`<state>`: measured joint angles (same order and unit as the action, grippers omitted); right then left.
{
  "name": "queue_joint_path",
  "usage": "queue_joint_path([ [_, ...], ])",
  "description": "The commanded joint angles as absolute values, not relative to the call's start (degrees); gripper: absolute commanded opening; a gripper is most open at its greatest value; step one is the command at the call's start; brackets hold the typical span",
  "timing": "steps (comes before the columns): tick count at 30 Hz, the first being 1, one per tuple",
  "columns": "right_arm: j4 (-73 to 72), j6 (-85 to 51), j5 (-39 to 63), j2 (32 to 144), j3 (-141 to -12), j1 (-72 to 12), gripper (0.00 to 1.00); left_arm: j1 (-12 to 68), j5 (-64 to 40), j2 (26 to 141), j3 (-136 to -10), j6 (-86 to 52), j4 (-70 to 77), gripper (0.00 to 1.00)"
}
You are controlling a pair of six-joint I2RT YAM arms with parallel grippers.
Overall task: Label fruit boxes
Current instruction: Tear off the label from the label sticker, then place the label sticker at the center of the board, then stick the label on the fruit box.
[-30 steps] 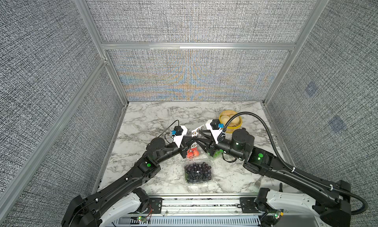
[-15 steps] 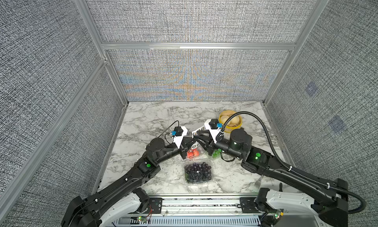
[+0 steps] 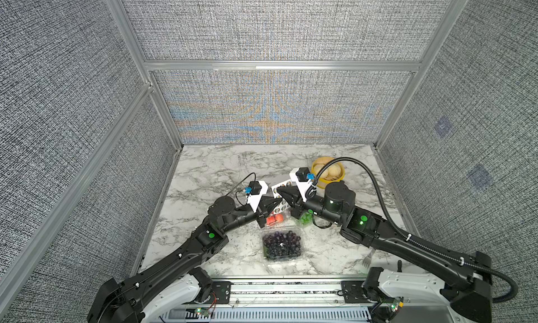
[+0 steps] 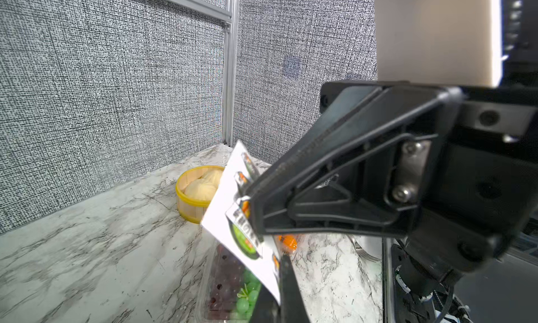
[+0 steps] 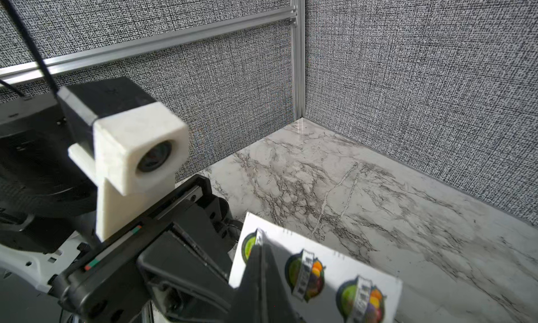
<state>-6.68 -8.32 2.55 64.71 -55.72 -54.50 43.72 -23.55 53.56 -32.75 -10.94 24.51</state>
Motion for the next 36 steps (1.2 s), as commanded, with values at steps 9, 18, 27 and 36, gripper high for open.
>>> queue_joint_path([
  [9,-8.9,-9.9,4.7,63.9,-54.7,-54.5,0.00,43.7,-17.7,55.4,-34.4,-10.5,22.1,0.00],
  [18,-9.1,-12.2,7.6,63.1,-53.6,-53.9,0.00,43.7,-16.9,56.5,-34.4,-10.8,22.7,0.00],
  [27,-8.6,-12.5,6.9,59.3,-51.1,-53.3,0.00,43.7,-15.3,57.4,-34.6,-11.8,22.6,0.00],
  [36,7.4,-14.5,14.3,59.8,-52.0,-45.2,0.00,43.4,-3.9,50.2,-31.7,-18.6,13.0,0.00],
])
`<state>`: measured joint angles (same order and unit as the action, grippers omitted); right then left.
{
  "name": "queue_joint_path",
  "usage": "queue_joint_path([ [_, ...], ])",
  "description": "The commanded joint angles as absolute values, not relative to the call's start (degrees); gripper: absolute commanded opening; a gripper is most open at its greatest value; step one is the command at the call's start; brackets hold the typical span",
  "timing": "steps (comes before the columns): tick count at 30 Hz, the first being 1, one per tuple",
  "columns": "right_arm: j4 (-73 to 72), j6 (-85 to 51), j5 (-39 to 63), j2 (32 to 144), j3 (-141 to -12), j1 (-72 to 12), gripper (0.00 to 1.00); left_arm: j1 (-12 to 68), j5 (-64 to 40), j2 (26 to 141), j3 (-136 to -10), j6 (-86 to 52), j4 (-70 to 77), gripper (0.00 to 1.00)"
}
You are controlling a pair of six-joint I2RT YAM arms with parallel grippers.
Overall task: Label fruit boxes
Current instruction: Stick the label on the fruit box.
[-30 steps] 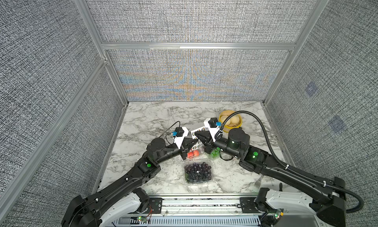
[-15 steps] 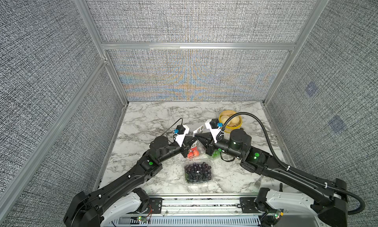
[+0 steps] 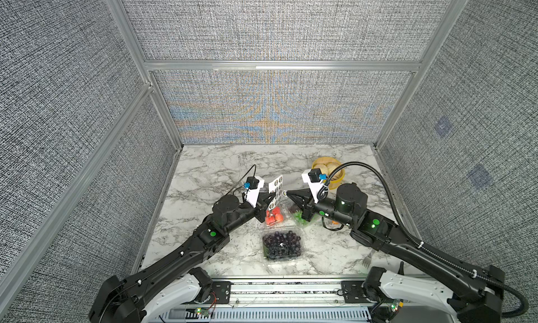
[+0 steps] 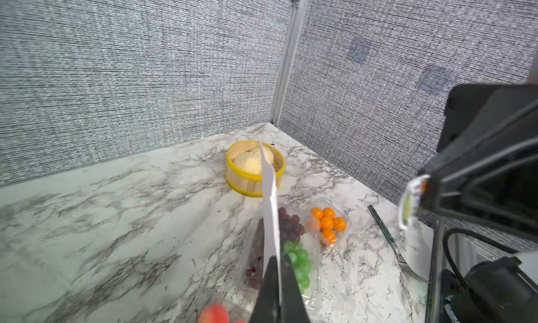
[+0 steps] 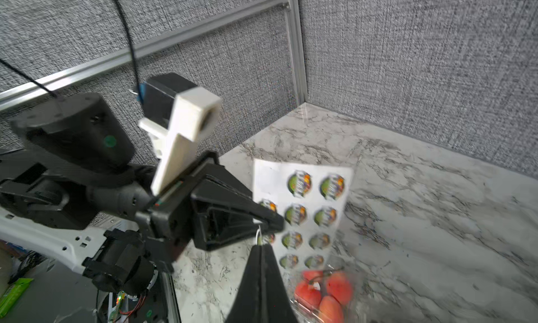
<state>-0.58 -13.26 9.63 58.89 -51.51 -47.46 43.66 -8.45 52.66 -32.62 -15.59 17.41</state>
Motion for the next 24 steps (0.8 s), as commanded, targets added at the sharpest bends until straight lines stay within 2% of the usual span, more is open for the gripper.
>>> queue_joint_path([
  [1,11.1,-14.1,16.6,60.9,-53.0,-43.5,0.00,43.4,-4.3,48.5,-31.4,-19.6,11.2,0.00],
  [4,19.2,-13.8,19.6,63.1,-55.6,-38.9,0.00,43.4,-3.4,45.2,-30.7,-23.1,6.6,0.00],
  [6,14.3,-16.1,23.1,64.6,-52.7,-37.4,0.00,43.5,-2.5,43.9,-30.4,-24.8,3.6,0.00],
  [10,13.0,-16.4,31.6,75.2,-55.5,-37.9,0.00,43.4,2.7,39.4,-28.9,-26.7,-2.6,0.00],
  [14,16.2,-14.8,33.0,85.0,-61.8,-40.0,0.00,43.3,6.4,34.5,-27.1,-27.8,-6.7,0.00],
  [19,20.5,-13.1,31.9,94.4,-69.6,-42.1,0.00,43.4,0.8,34.3,-24.8,-26.8,-3.2,0.00],
  [24,24.7,-11.6,30.6,101.3,-74.2,-42.4,0.00,43.5,2.0,34.5,-24.4,-26.1,-3.8,0.00],
])
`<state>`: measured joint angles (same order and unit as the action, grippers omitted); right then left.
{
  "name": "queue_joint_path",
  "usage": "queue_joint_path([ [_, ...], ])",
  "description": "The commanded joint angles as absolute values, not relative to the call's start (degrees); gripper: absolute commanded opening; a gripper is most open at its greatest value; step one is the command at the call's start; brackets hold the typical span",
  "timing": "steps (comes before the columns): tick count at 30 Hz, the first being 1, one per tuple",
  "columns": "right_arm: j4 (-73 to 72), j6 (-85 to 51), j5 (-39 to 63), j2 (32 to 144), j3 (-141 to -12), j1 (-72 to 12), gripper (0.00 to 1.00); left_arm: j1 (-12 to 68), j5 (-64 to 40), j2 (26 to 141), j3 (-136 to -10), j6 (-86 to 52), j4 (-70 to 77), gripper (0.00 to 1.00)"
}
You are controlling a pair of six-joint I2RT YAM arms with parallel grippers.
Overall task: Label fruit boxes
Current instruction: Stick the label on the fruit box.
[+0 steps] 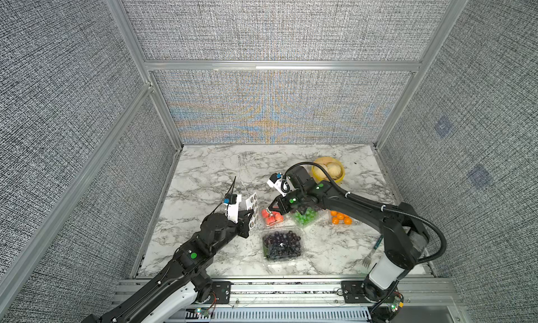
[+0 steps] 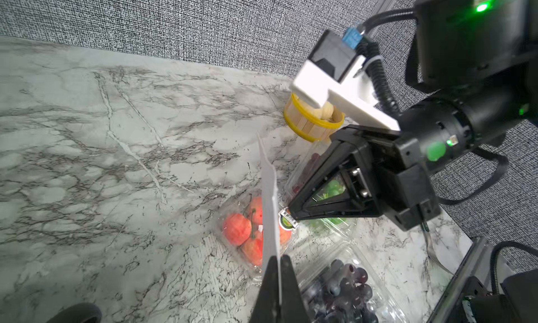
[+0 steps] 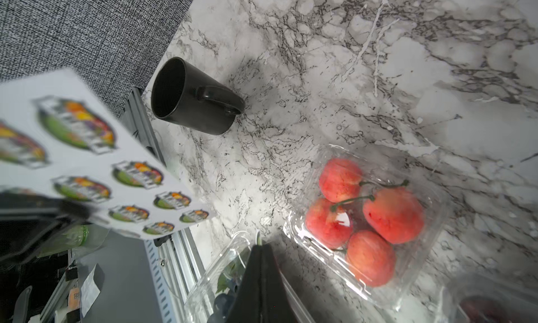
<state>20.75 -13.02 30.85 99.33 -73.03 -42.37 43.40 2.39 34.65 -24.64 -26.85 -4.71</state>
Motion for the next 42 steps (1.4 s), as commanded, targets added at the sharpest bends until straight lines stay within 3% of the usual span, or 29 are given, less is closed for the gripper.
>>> queue_joint_path([
  [1,24.8,-11.6,30.7,102.7,-74.8,-42.4,0.00,43.4,1.7,34.6,-24.1,-26.2,-3.6,0.00],
  [20,29.1,-11.2,24.3,112.8,-79.8,-42.3,0.00,43.4,-1.6,40.1,-19.6,-38.8,-10.7,0.00],
  [31,31.9,-10.6,10.2,112.9,-78.9,-45.5,0.00,43.4,2.1,49.0,-19.1,-41.1,-15.9,0.00],
  [42,28.7,-9.5,-0.9,110.0,-75.2,-48.9,0.13,43.4,6.0,52.0,-18.2,-43.0,-19.0,0.00],
])
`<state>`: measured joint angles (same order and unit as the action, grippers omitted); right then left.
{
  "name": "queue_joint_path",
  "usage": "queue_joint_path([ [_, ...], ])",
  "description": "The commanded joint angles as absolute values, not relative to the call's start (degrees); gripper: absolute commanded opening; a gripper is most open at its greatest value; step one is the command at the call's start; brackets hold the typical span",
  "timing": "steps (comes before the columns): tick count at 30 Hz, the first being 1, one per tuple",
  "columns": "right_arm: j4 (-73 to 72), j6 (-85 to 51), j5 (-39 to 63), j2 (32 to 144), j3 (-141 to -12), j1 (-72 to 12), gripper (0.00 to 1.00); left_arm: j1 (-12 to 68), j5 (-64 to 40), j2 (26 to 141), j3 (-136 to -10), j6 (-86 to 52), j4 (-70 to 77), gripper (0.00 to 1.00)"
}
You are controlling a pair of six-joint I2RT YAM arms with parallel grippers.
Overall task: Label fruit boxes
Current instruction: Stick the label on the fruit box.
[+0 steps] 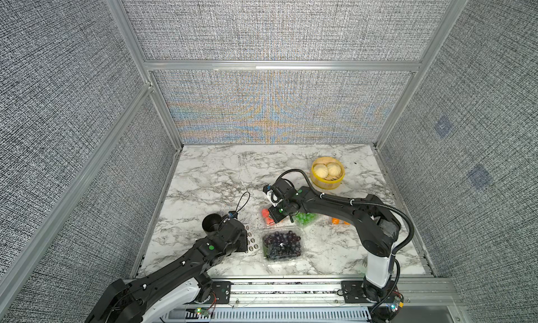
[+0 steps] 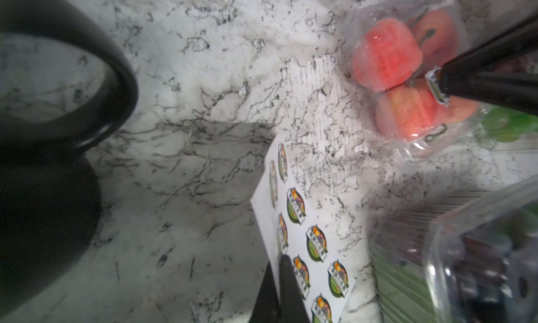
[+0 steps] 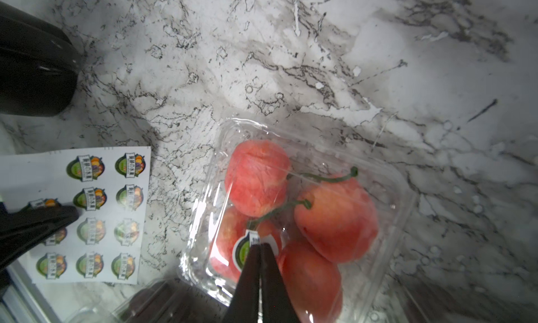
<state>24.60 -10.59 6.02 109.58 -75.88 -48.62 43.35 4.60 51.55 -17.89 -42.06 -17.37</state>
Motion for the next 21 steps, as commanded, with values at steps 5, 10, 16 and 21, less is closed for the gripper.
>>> queue_joint_path([
  [5,28.9,-9.4,-4.6,109.7,-75.1,-50.6,0.26,43.4,7.9,50.7,-18.5,-43.6,-21.7,0.15],
  [10,28.3,-9.1,-7.2,108.7,-74.7,-52.1,0.33,43.4,9.6,49.1,-18.3,-44.1,-23.2,0.29],
  [16,27.8,-8.5,-10.9,108.3,-74.9,-52.6,0.33,43.4,11.3,48.2,-19.4,-45.7,-26.5,0.32],
  [21,26.9,-8.6,-12.0,107.4,-73.7,-52.7,0.31,43.5,11.4,48.7,-19.9,-45.7,-26.9,0.34],
])
